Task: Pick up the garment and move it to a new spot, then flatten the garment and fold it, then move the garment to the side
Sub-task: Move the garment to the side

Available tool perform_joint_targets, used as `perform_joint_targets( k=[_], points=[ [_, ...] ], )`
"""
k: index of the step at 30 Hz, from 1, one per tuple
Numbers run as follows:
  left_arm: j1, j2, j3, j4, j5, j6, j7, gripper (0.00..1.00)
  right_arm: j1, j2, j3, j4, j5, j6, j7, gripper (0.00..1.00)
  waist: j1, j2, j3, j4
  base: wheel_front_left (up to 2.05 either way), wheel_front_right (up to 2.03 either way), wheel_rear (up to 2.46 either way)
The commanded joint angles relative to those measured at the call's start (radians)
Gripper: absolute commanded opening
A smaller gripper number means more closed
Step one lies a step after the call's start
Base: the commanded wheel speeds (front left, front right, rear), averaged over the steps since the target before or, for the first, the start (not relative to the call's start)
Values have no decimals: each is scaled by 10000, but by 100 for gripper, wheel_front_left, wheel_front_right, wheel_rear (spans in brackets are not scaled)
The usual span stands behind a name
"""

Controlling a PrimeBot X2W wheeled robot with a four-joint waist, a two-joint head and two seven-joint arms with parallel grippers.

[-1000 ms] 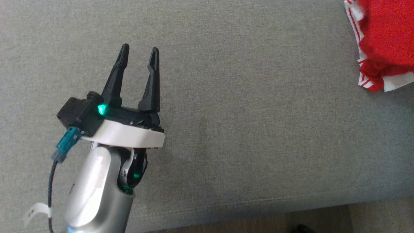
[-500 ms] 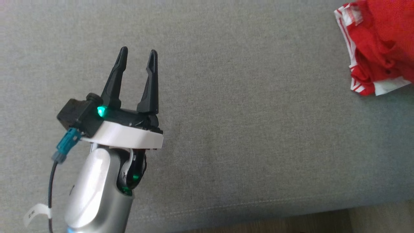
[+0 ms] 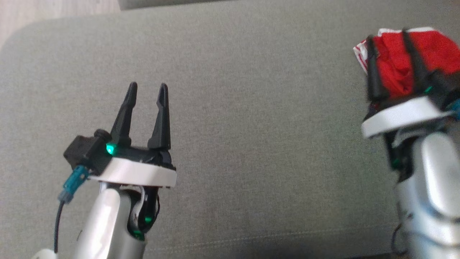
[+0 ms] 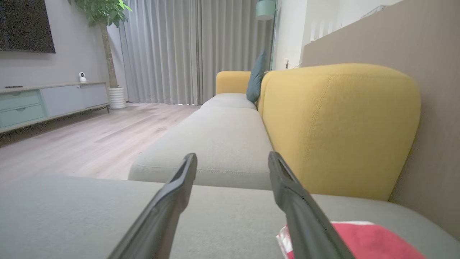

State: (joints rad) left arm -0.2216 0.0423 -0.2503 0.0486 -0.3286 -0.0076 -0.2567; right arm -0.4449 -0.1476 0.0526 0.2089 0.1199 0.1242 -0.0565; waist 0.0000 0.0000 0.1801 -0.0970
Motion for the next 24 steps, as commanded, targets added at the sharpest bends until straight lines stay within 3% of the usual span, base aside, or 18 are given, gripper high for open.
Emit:
perform_joint_targets(
  k=[1, 7, 15, 24],
  points=[
    [-104, 79, 304, -372, -10, 19, -51, 100, 90, 226, 133, -428, -63, 65, -107, 100, 0, 0, -307, 72, 0, 0, 0],
    [439, 79, 273, -258, 289, -97, -51, 100, 1474, 897, 219, -648, -176, 65, -525, 100, 0, 0, -851, 163, 0, 0, 0],
    [1122, 79, 149, -210, 617, -97, -51, 100, 2864, 969, 104, -664, 268, 65, -1152, 100, 0, 0, -1333, 238, 0, 0, 0],
    [1547, 79, 179, -296, 422, 306, -51, 100, 3398, 972, 203, -740, 665, 65, -1496, 100, 0, 0, -1459, 208, 0, 0, 0]
  ],
)
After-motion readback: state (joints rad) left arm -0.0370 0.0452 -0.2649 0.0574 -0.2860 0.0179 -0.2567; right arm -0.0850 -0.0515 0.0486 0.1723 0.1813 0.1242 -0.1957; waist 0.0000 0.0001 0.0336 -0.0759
